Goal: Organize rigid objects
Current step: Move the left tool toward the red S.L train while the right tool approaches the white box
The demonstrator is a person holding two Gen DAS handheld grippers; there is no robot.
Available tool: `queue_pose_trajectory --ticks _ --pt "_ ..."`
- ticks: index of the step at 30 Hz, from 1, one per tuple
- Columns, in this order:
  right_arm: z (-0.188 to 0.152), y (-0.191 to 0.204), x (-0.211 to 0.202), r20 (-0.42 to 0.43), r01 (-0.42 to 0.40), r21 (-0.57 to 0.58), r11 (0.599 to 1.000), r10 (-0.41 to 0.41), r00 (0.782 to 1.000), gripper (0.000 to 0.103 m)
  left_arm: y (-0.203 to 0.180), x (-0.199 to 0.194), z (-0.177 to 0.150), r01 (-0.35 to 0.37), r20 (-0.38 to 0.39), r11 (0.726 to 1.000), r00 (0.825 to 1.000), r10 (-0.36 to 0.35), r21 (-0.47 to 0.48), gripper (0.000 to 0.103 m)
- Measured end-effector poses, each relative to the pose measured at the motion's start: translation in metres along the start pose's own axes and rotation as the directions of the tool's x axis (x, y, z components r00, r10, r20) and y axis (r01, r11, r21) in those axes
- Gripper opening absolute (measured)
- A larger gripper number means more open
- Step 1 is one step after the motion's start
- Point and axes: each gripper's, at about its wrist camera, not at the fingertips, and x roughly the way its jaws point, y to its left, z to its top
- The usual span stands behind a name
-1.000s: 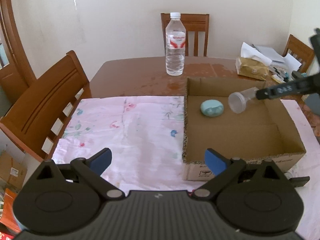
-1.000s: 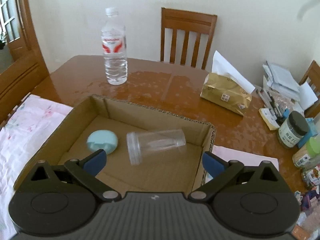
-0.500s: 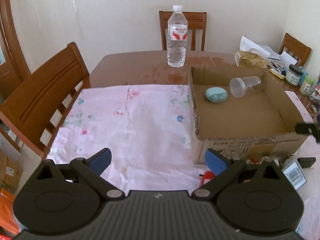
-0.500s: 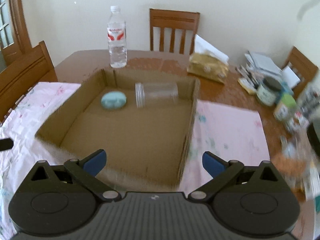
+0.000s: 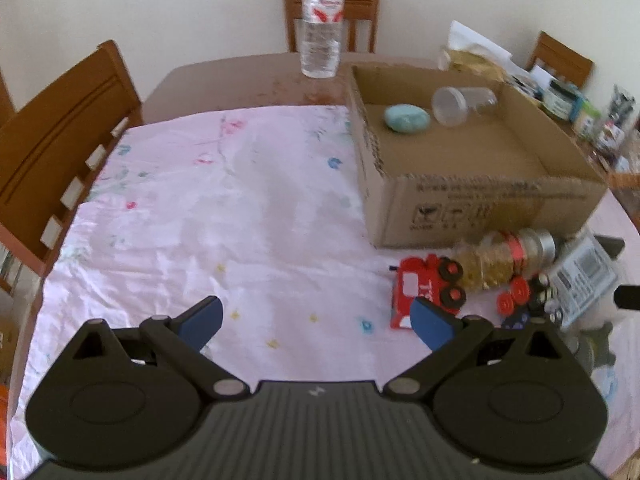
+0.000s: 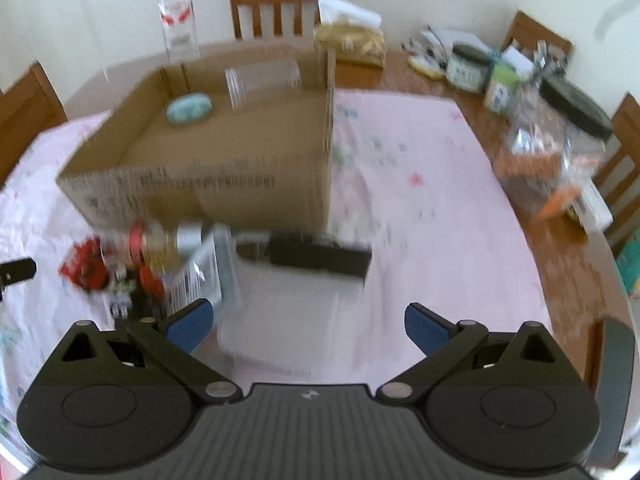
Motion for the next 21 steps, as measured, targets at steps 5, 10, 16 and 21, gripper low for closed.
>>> queue_pose_trajectory --ticks 5,10,16,21 --pt "-0.001 -0.001 0.011 -0.051 -0.018 0.051 0.999 0.020 0.998 0.103 -0.003 0.000 -0.003 0.018 -0.004 1.000 1.000 -0.018 0.006 0.100" --pt "0.008 -0.007 0.019 -0.095 -0.053 0.066 0.996 0.059 0.994 0.103 -0.009 -0.001 -0.003 0.032 -0.010 0.999 0.999 -0.031 0.015 0.100" --pt "0.019 -0.011 0.033 -0.137 -0.073 0.121 0.990 0.090 0.986 0.103 -0.019 0.006 0.001 0.030 -0.029 0.999 0.999 -0.029 0.013 0.100" --pt "0.021 -0.025 0.034 -0.153 -0.084 0.155 0.984 0.108 0.982 0.103 -0.028 0.009 0.005 0.034 -0.038 0.999 0.999 -0.033 0.021 0.100"
